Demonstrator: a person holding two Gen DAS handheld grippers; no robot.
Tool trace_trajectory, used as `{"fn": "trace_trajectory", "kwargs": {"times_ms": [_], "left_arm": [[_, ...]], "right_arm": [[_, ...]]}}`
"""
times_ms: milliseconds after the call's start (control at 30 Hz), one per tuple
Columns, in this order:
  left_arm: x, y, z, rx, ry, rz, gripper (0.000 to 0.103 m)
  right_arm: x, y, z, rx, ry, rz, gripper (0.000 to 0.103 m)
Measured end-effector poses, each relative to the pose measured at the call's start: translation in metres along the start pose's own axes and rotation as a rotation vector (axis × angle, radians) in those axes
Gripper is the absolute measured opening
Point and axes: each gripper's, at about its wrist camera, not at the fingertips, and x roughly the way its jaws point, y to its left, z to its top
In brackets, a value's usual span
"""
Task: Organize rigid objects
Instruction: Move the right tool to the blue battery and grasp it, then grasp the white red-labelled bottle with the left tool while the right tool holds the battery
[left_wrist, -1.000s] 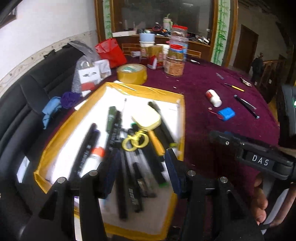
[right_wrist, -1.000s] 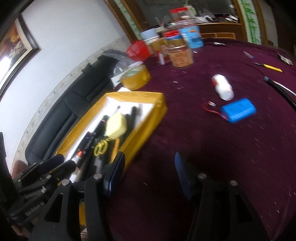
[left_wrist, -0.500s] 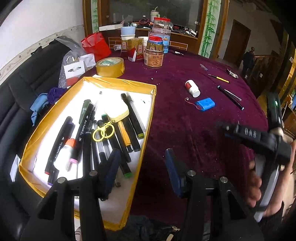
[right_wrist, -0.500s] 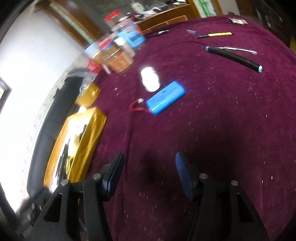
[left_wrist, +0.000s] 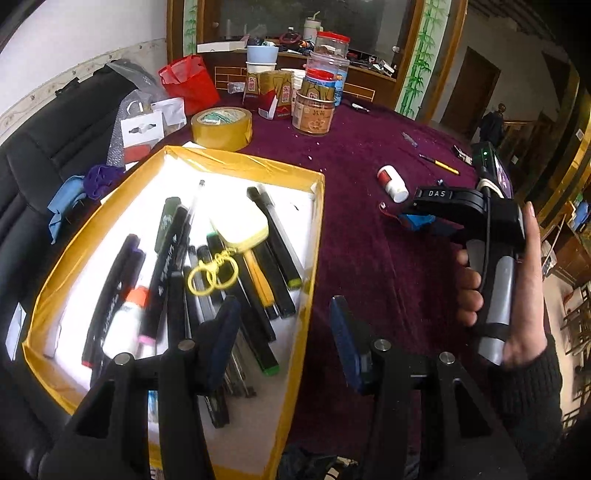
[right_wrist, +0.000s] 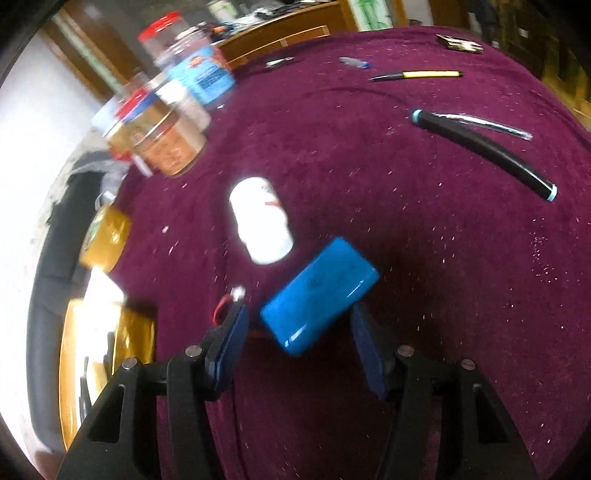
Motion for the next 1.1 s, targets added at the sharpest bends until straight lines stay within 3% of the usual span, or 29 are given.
{"fn": "trace_trajectory", "kwargs": {"times_ms": [100,233,333,433,633,767,1000,1100], "left_arm": [[0.001,0.001,0.003,0.002,-0.003,0.008,0.048],[0.001,0.002,0.001,0.0,0.004,-0.003,0.048],[-0.001,-0.002,0.0,0.015,-0.003,0.001,0.048],[-0.003,-0.007,0.0,0.028,-0.005,-0.002,0.048],[-0.011,-0.029,-0.002,0.079,-0.024,0.016,0.048],[-0.013,-0.049,-0.005,0.12,-0.029,0.025,0.048],[-0.012,-0.086,-0.008,0.201,-0.029,0.032,0.048],[-0.007,-0.101,-0.004,0.215,0.006,-0.023,0.048]], "right_arm": [[0.004,0.005,0.006,0.02,-0.007,-0.04,0.052],[0.016,0.024,0.008,-0.099,-0.049,-0.154,0.053],[0.015,0.03,0.0,-0.181,-0.071,-0.212,0.042],[0.005,0.02,-0.009,-0.212,-0.066,-0.18,0.034],[-0.024,-0.002,-0.053,-0.285,-0.042,-0.075,0.033],[-0.052,-0.039,-0.078,-0.218,-0.03,0.042,0.033],[-0.088,-0.087,-0.108,-0.203,-0.086,-0.01,0.033],[-0.095,-0.093,-0.116,-0.22,-0.123,-0.026,0.033]]}}
